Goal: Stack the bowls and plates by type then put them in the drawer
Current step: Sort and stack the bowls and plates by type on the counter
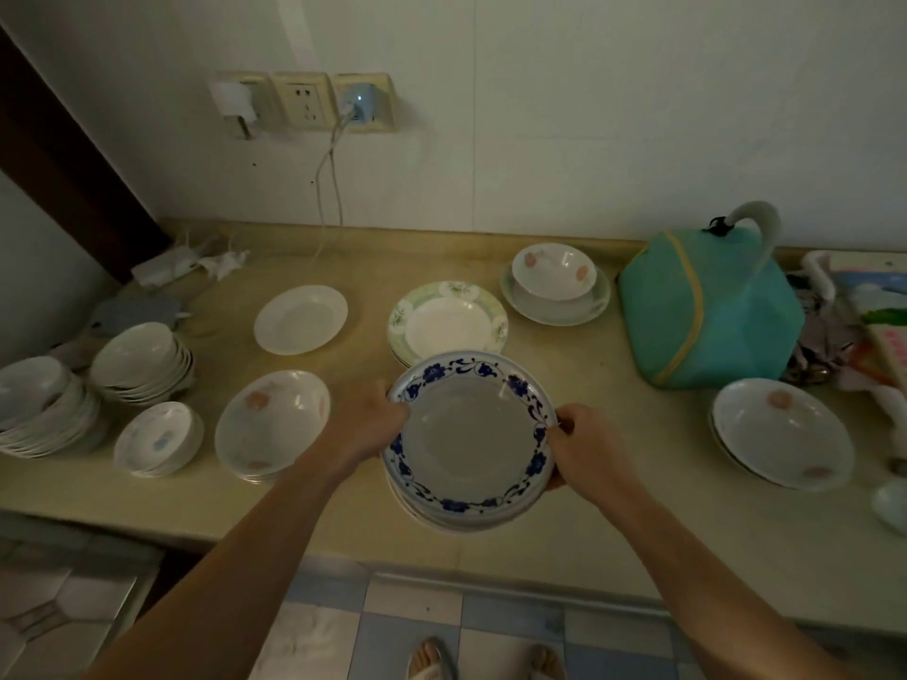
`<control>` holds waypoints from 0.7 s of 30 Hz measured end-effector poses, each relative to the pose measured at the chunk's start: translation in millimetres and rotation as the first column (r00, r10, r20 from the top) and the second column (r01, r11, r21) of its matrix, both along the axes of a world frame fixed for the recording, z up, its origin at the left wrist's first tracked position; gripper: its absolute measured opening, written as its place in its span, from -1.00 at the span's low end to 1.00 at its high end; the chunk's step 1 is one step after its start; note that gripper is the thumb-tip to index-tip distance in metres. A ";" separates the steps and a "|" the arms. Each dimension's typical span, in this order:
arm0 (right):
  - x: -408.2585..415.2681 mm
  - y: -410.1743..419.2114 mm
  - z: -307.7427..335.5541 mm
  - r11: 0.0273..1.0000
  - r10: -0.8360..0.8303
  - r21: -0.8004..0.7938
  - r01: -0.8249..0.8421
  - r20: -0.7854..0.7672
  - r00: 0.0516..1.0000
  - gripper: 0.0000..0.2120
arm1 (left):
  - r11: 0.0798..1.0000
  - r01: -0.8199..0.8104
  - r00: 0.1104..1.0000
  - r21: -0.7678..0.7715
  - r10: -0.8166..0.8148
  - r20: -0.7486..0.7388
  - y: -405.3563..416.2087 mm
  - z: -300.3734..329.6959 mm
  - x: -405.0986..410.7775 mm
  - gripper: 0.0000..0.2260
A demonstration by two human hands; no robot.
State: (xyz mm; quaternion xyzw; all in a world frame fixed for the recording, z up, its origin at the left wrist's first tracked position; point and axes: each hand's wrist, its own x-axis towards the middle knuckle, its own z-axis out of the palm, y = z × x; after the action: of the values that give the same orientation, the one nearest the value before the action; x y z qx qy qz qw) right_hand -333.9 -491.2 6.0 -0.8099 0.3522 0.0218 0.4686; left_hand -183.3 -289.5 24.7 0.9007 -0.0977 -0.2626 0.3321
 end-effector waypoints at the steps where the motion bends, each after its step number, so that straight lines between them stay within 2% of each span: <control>1: -0.3 1.5 0.0 1.000 -0.002 -0.013 0.002 -0.009 1.000 -0.79 | 1.000 0.011 1.000 0.013 -0.011 -0.003 0.1 -0.5 0.3 -0.80; 5: 0.1 6.4 -0.8 0.995 -0.007 -0.097 0.004 -0.022 1.000 -0.78 | 0.997 0.038 0.999 0.074 -0.039 0.013 1.1 -1.5 2.1 -0.78; 12: 4.7 13.3 -7.5 0.966 -0.016 -0.260 0.002 -0.052 0.998 -0.74 | 1.000 -0.011 1.000 0.009 0.011 -0.017 -0.7 -3.2 1.4 -0.84; 21: 3.4 14.7 -11.4 0.955 -0.054 -0.293 0.036 -0.054 0.997 -0.75 | 0.998 -0.048 0.995 -0.042 0.044 -0.093 0.4 -8.7 1.5 -0.73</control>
State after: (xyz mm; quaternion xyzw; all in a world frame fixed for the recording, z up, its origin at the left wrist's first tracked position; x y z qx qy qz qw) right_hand -330.5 -476.5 -5.4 -0.8609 0.3842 -0.0162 0.3331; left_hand -181.8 -289.1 16.0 0.8821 -0.0675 -0.2937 0.3620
